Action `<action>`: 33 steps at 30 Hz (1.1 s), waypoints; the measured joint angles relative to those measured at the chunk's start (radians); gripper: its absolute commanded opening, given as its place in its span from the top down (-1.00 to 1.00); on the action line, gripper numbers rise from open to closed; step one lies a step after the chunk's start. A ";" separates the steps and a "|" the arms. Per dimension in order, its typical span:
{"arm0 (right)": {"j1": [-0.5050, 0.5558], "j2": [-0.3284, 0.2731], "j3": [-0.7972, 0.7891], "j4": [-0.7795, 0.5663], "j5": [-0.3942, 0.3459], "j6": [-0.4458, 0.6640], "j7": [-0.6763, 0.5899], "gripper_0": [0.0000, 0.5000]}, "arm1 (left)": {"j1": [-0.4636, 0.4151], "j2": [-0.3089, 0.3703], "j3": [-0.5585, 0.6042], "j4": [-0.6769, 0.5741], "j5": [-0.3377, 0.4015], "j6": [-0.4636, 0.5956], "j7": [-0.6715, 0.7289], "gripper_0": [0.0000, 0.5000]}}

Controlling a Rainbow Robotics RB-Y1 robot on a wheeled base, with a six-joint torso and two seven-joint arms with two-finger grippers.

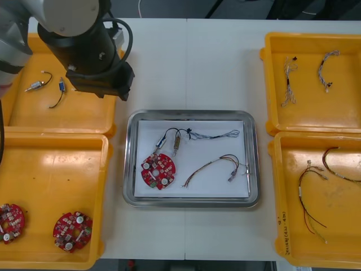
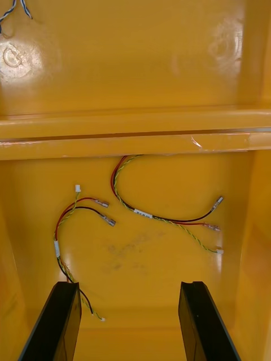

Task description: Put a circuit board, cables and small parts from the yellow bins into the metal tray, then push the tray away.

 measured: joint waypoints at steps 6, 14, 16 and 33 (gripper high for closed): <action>0.000 0.000 0.000 0.000 0.000 0.000 0.000 -1.00 | 0.001 0.071 0.062 0.000 0.029 0.001 -0.084 -1.00; 0.000 0.000 0.000 0.000 0.000 0.000 0.000 -1.00 | 0.039 0.167 0.144 -0.032 0.070 0.002 -0.206 -1.00; 0.000 0.000 0.000 0.000 0.003 0.000 0.000 -1.00 | 0.060 0.187 0.165 -0.043 0.073 0.002 -0.206 -1.00; -0.001 0.000 0.000 -0.002 -0.007 0.000 0.000 -1.00 | 0.263 0.289 0.391 -0.090 0.093 0.002 -0.245 -1.00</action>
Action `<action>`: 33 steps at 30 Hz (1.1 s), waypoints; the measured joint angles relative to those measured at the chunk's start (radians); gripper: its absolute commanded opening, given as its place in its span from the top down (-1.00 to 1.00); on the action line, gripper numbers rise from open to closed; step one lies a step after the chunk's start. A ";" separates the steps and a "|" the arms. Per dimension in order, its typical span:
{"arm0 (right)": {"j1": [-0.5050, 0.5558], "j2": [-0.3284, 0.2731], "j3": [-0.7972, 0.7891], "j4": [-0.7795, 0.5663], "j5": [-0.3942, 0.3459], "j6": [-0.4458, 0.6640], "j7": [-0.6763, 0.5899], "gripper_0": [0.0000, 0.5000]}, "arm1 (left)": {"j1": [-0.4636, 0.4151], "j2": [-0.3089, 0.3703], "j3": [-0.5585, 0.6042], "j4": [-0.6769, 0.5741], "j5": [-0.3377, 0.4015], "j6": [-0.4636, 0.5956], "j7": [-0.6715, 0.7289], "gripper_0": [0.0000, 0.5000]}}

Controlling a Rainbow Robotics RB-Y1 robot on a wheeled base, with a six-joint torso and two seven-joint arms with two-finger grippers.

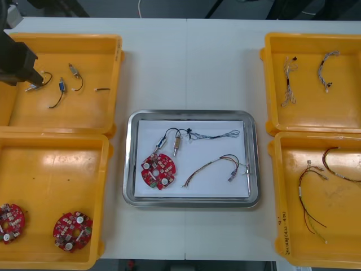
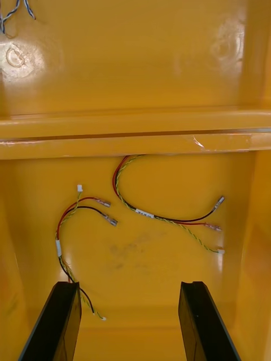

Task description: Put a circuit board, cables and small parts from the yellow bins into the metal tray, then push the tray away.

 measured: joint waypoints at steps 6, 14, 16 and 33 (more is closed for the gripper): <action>-0.009 -0.011 0.004 -0.003 -0.061 0.000 0.000 -1.00 | 0.086 0.009 0.064 -0.044 0.001 0.000 -0.070 -1.00; -0.069 -0.086 0.058 -0.013 -0.183 0.000 0.000 -1.00 | 0.209 0.009 0.147 -0.149 0.001 0.000 -0.072 -1.00; -0.090 -0.104 0.082 -0.029 -0.196 0.000 0.000 -1.00 | 0.238 0.009 0.164 -0.170 0.001 0.000 -0.072 -1.00; -0.462 -0.146 0.584 -0.153 -0.227 0.009 0.000 -1.00 | 0.478 0.009 0.314 -0.326 0.000 0.001 -0.074 -1.00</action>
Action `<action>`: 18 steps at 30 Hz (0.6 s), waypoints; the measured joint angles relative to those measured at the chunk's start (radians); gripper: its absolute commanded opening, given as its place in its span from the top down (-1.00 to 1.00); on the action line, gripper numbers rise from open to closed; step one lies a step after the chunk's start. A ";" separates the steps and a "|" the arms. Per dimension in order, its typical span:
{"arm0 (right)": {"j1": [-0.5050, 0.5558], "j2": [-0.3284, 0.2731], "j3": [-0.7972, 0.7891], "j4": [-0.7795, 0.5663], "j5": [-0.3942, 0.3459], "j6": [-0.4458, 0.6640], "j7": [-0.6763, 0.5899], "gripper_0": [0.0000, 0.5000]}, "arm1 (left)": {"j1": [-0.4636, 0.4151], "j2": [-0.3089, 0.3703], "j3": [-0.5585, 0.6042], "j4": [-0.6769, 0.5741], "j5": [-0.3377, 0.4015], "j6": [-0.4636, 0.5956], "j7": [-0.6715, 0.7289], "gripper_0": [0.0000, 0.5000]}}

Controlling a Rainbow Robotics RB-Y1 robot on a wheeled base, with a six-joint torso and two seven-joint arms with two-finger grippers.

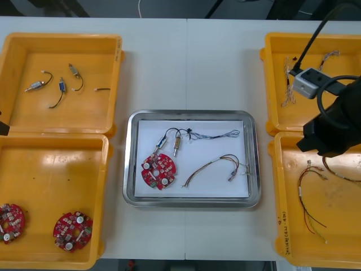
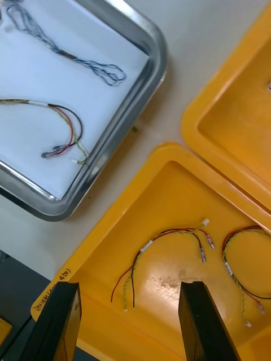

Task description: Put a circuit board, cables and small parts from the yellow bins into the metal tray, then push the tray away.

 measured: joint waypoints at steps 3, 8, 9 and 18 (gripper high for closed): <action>-0.068 0.001 0.086 0.000 0.000 0.000 0.000 -1.00 | 0.020 -0.004 0.013 -0.012 -0.001 0.000 0.000 -1.00; -0.156 0.030 0.190 -0.001 0.001 0.001 0.000 -1.00 | 0.053 -0.020 0.027 -0.043 -0.013 0.000 0.000 -1.00; -0.171 0.040 0.210 -0.001 0.004 0.001 0.000 -1.00 | 0.059 -0.023 0.028 -0.049 -0.014 0.000 0.000 -1.00; -0.282 0.162 0.388 -0.001 0.052 0.002 0.001 -1.00 | 0.087 -0.034 0.028 -0.078 -0.021 0.000 0.000 -1.00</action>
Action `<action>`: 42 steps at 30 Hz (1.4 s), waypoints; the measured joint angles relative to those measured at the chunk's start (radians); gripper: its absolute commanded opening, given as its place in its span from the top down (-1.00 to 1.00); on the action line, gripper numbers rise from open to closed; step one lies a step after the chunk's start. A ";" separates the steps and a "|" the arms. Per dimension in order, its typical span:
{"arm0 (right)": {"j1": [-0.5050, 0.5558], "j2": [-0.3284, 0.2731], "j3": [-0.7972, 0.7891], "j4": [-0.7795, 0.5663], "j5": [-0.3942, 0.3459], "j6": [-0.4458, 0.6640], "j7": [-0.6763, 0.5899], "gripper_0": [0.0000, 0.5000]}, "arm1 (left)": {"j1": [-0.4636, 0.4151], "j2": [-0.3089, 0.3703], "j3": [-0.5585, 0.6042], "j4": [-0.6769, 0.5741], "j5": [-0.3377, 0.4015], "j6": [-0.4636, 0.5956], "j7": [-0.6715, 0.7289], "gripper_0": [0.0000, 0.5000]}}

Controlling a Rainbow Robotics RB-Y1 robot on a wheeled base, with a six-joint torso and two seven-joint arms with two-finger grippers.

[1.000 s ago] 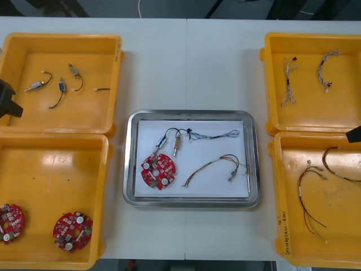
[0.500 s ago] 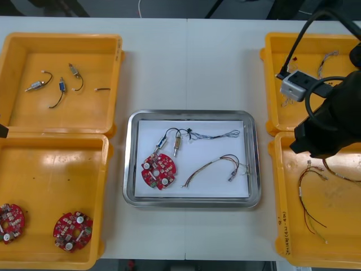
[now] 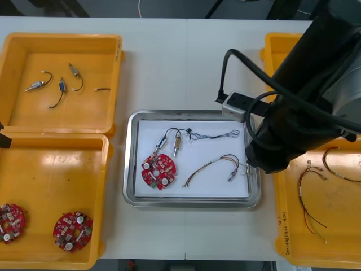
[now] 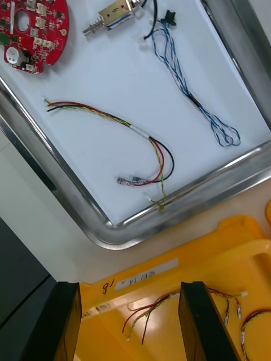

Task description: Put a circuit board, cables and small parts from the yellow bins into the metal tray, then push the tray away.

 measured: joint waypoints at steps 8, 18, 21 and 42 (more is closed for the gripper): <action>-0.031 0.099 0.117 0.001 0.138 0.000 0.239 -1.00 | 0.002 -0.005 0.000 0.000 0.000 0.000 0.000 -1.00; -0.036 0.130 0.251 0.009 0.218 -0.069 0.391 -1.00 | 0.002 -0.005 0.000 -0.001 0.000 0.000 0.000 -1.00; -0.036 0.153 0.291 0.037 0.226 -0.075 0.390 -1.00 | 0.002 -0.005 0.000 -0.001 0.000 0.000 0.000 -1.00; -0.037 0.337 0.490 0.191 0.381 -0.085 0.390 -1.00 | 0.002 -0.006 0.001 -0.001 0.000 0.000 0.000 -1.00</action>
